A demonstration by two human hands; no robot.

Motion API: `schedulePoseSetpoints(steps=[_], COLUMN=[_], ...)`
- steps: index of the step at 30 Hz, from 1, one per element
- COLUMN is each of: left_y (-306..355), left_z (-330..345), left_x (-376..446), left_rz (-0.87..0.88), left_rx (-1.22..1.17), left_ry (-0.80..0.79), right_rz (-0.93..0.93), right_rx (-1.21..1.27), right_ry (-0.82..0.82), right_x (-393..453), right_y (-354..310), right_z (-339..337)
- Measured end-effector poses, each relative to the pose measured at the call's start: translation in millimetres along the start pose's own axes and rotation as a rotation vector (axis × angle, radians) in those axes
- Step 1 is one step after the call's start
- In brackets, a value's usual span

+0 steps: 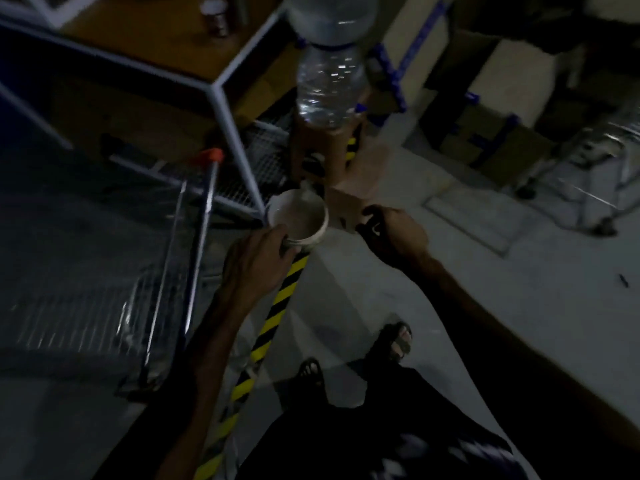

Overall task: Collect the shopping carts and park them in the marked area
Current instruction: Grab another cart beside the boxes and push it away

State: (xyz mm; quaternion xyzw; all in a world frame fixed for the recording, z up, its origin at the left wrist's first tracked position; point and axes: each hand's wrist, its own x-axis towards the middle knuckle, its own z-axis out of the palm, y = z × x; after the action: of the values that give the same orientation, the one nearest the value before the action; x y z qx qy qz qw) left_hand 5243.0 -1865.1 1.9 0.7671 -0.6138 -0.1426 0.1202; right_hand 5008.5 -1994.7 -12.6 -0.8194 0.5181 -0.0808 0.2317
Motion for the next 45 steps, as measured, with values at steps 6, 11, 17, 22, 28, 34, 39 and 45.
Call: schedulePoseSetpoints(steps=[6,11,17,22,28,34,39,45], left_y=[100,213,350,449,539,590,631,695], left_z=[45,74,111,156,194,215,240,251], left_x=[30,53,51,45,43,63,125,236], left_rz=[0.323,0.574,0.819,0.895,0.902,0.874,0.855,0.829], left_rx=[-0.027,-0.026,0.007,0.000,-0.047,-0.100,-0.100,-0.109], left_ry=[-0.236,-0.277,-0.304,-0.316,-0.346,-0.352,-0.380,-0.364], right_rz=[0.409,0.655,0.870,0.975,0.987,0.939,0.900,0.857], right_rx=[0.080,0.186,0.256,0.260,0.266,0.274,0.265,0.236], right_ry=[0.159,0.338,0.474,0.564,0.575,0.544,0.507,0.468], right_x=[-110,-194,-282,-339,-372,-350,-294,-199], right_y=[92,166,258,331,402,456,513,586], right_z=[-50,-88,-122,-149,-184,-220,-255,-320])
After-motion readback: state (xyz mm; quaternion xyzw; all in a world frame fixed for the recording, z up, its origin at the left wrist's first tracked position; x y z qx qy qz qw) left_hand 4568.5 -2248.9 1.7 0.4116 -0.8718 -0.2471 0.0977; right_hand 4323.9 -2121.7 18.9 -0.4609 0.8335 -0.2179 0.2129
